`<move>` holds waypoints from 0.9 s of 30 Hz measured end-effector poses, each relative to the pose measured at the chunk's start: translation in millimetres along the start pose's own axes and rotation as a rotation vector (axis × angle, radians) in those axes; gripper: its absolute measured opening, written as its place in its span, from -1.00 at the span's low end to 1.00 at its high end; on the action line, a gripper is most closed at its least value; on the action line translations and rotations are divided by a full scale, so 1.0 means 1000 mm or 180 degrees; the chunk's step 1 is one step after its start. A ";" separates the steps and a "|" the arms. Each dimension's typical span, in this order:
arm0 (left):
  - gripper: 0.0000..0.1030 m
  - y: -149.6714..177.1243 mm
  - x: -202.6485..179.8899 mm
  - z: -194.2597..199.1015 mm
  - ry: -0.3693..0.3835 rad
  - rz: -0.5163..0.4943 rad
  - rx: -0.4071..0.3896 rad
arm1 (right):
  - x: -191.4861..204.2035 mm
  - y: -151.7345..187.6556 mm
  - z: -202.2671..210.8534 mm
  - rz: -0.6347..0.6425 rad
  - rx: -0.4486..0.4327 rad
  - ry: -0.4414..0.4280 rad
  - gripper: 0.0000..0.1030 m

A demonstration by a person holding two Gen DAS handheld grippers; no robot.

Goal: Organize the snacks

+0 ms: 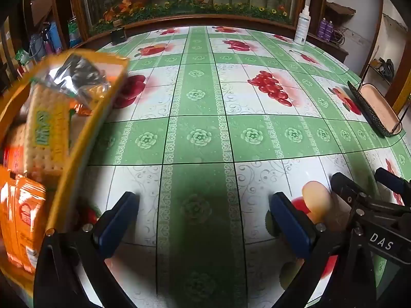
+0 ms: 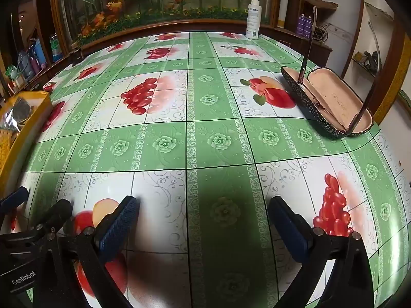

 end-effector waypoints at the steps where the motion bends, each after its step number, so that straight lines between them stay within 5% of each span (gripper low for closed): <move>1: 1.00 0.000 0.000 0.000 0.0114 0.0023 0.0002 | 0.000 0.000 0.000 0.0000 0.0001 0.0000 0.98; 27: 1.00 -0.002 0.000 0.001 0.0136 0.0021 0.0010 | -0.001 0.001 -0.001 0.0001 0.0004 0.0005 0.98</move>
Point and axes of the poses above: each gripper's, at about its wrist camera, not at the fingertips, and z roughly against the way its jaws point, x to its left, y to its underside, the point moved 5 cm from there along -z, roughly the way its jaws point, and after that the axes turned 13 degrees about y, right-handed, at the moved point
